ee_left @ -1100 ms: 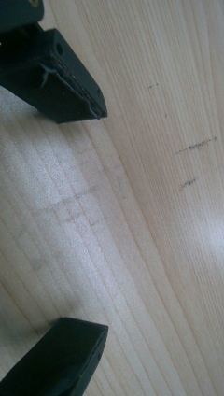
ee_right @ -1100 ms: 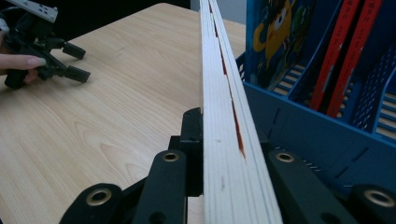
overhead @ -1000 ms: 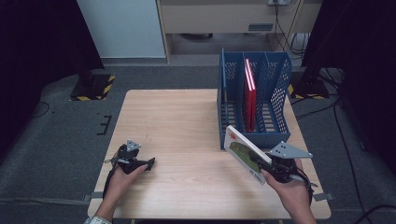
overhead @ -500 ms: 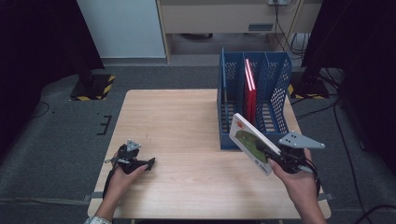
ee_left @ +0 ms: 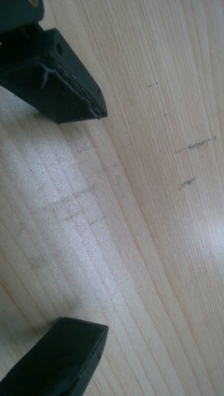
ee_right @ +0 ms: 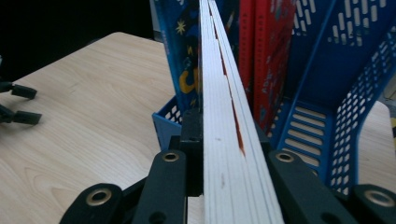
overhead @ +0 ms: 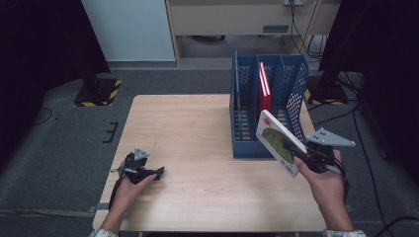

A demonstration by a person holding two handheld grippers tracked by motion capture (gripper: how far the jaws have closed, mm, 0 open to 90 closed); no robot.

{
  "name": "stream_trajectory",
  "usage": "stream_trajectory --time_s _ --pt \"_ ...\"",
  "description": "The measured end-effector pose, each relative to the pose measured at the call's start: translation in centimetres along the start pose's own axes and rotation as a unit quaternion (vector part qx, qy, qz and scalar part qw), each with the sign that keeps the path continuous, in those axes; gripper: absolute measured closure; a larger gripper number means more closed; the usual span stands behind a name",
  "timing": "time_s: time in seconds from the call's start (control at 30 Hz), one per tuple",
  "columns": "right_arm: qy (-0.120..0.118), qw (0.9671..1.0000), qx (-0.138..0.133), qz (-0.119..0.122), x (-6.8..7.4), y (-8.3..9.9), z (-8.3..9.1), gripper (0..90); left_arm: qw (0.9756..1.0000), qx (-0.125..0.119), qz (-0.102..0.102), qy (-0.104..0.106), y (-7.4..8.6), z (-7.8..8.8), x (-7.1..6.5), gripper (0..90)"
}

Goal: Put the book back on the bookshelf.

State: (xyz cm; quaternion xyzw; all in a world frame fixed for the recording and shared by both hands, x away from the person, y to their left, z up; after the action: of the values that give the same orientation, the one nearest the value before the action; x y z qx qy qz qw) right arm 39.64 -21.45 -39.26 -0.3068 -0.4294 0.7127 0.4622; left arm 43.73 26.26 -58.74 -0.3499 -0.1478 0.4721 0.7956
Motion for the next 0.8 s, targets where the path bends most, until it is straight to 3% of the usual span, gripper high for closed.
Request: stream_trajectory --time_s 0.8 --pt "0.031 0.9995 0.004 -0.01 -2.5 -0.9 -0.2 76.1 1.0 0.0 0.001 -0.001 0.0 -0.1 -0.1 0.0"
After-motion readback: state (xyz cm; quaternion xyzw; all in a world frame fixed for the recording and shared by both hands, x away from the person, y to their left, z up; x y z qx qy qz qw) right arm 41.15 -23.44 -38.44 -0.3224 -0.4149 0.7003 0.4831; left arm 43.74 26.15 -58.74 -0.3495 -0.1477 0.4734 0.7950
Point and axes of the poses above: each handheld gripper's, and its own axes: z roughly backward along the jaws, y roughly out of its underside, x roughly to its left, the point moved 7 cm from there along -z, roughly forward along the jaws, and after that the axes turned 8 degrees about y, right-handed, at the moved point
